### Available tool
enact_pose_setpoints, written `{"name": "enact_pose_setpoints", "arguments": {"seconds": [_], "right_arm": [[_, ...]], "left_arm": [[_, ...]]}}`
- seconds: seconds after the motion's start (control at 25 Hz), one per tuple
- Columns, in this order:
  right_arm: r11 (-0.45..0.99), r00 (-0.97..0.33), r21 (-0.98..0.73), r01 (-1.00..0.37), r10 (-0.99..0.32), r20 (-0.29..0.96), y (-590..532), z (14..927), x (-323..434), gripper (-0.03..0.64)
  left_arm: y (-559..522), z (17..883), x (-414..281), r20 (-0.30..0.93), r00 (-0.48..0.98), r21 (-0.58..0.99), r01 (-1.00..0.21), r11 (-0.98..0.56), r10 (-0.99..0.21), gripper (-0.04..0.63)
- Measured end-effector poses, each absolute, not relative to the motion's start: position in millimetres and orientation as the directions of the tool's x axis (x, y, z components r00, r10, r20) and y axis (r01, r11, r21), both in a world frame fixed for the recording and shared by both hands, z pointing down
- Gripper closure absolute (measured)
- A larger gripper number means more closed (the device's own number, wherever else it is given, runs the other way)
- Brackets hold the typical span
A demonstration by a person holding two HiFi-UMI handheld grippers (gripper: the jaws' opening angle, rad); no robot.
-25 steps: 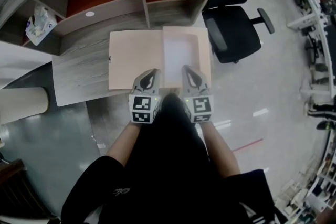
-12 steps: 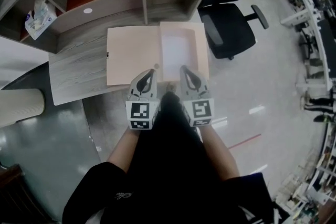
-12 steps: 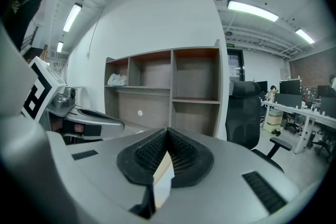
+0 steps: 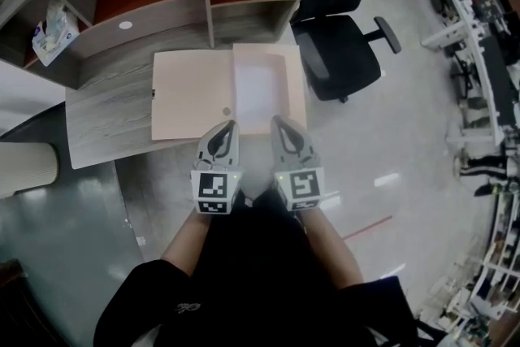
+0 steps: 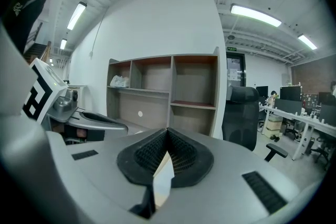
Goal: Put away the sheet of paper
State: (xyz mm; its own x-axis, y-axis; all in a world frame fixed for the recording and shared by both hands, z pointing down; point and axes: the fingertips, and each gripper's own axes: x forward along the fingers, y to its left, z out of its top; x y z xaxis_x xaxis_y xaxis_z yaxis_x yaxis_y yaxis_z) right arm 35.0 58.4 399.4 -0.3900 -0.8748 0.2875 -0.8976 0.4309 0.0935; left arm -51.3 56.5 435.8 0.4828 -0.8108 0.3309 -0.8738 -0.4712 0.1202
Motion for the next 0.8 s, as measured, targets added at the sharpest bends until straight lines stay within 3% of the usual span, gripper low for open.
{"name": "enact_pose_setpoints", "arguments": {"seconds": [0.8], "right_arm": [[0.509,-0.490,0.070,-0.858,-0.851,0.192,98,354,116,0.600]], "left_arm": [[98,379,34,0.273,0.390,0.042,-0.918,-0.394,-0.879,0.551]]}}
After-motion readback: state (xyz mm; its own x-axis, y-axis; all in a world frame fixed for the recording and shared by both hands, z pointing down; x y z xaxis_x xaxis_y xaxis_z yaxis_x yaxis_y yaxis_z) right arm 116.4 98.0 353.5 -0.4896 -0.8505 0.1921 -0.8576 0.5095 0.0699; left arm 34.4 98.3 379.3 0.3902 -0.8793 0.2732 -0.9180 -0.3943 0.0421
